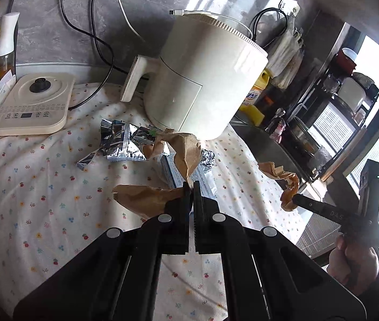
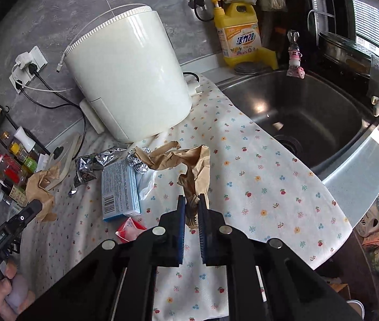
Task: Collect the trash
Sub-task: 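Carry both brown paper pieces over the white bin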
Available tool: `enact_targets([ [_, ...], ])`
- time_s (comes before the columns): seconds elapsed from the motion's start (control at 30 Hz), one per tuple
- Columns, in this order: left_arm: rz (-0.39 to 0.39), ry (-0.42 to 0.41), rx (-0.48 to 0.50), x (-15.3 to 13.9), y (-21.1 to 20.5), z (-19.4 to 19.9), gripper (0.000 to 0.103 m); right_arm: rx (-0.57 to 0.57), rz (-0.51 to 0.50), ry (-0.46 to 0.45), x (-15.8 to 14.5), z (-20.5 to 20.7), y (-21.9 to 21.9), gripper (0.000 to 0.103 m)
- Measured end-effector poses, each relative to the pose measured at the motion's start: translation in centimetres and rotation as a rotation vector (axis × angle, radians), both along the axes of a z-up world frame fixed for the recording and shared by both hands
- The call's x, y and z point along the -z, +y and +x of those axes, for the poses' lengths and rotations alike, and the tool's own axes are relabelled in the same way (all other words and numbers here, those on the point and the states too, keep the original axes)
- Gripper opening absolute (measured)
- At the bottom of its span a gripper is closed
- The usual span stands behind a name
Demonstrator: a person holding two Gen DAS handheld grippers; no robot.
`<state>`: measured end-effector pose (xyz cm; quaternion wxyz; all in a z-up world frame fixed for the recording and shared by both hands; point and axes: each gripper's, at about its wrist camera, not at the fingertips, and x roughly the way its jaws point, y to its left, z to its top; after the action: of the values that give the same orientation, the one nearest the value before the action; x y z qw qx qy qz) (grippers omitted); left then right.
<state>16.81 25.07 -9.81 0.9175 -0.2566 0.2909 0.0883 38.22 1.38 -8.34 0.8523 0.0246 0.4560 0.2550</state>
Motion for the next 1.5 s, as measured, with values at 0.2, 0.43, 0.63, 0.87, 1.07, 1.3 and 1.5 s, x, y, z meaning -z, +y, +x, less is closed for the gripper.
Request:
enact_targets([
  [0.2,0.005,0.013,0.061,-0.2,-4.1,0.5,0.003,0.045,0.018,0.001,-1.1,-2.7,-5.3,0.010],
  [0.43,0.016,0.036,0.175,0.0,-10.3,1.7,0.003,0.129,0.019,0.005,-1.4,-5.8,-12.2,0.010],
  [0.63,0.018,0.055,0.296,0.7,-17.0,2.7,0.003,0.231,-0.010,0.032,0.1,-9.1,-19.8,0.010],
  [0.87,0.010,0.097,0.424,2.4,-25.0,3.1,0.003,0.365,-0.030,0.086,2.2,-12.8,-29.1,0.010],
  [1.07,0.010,0.137,0.531,3.9,-31.6,2.8,0.003,0.466,-0.041,0.143,4.2,-16.2,-35.6,0.013],
  [1.3,-0.001,0.168,0.623,5.2,-37.7,2.4,0.003,0.541,-0.048,0.155,5.6,-19.7,-40.5,0.055],
  [1.5,0.000,0.192,0.724,6.3,-42.4,1.9,0.003,0.630,-0.037,0.147,5.3,-22.4,-44.2,0.060],
])
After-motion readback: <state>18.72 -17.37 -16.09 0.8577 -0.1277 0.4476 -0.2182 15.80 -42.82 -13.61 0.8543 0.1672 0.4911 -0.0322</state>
